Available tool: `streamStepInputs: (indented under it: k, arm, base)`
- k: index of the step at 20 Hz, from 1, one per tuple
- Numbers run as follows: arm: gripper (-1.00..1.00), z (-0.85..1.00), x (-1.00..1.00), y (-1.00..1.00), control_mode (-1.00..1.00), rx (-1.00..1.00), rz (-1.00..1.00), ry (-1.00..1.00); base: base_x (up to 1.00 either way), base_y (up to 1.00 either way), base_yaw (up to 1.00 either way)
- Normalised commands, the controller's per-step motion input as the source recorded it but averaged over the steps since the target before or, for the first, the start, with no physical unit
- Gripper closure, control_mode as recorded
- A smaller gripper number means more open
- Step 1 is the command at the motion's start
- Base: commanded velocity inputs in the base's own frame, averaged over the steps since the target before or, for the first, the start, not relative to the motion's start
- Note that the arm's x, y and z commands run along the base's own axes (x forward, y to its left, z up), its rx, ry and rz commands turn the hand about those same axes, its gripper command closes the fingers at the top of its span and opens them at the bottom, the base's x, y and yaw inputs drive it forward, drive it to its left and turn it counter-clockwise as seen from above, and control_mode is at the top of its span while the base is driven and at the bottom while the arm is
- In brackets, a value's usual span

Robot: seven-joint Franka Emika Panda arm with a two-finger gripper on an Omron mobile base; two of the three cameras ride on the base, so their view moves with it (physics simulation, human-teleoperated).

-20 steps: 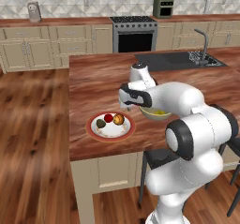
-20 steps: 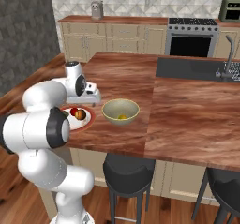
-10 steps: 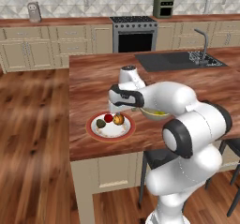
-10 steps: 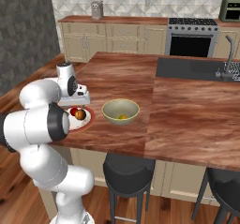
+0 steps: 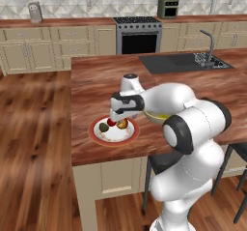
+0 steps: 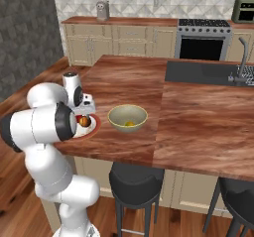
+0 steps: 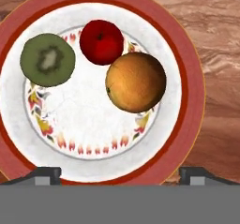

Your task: Take the fruits from the plate on the dining counter and place two fruits in each bowl.

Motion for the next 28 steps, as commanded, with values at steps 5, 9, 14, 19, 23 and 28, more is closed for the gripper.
streamStepInputs:
  k: [5, 9, 14, 19, 23, 28]
  arm:
    - [-1.00, -0.28, 0.36, 0.13, -1.00, 0.00, 0.02, 0.00]
    - [-1.00, -0.34, 0.39, 0.00, -1.00, 0.00, 0.00, 0.00]
    - [-1.00, -0.22, 0.38, 0.01, -1.00, 0.00, 0.00, 0.00]
    - [-1.00, -0.23, 0.26, 0.00, -1.00, 0.00, 0.00, 0.00]
    - [-1.00, -0.42, 0.00, 0.09, -1.00, 0.00, 0.00, 0.00]
    - [1.00, -0.17, -0.01, 0.02, -1.00, 0.00, 0.00, 0.00]
  base:
    - [0.00, 0.00, 0.00]
    - [0.00, 0.00, 0.00]
    - [0.00, 0.00, 0.00]
    - [0.00, 0.00, 0.00]
    - [0.00, 0.00, 0.00]
    - [0.00, 0.00, 0.00]
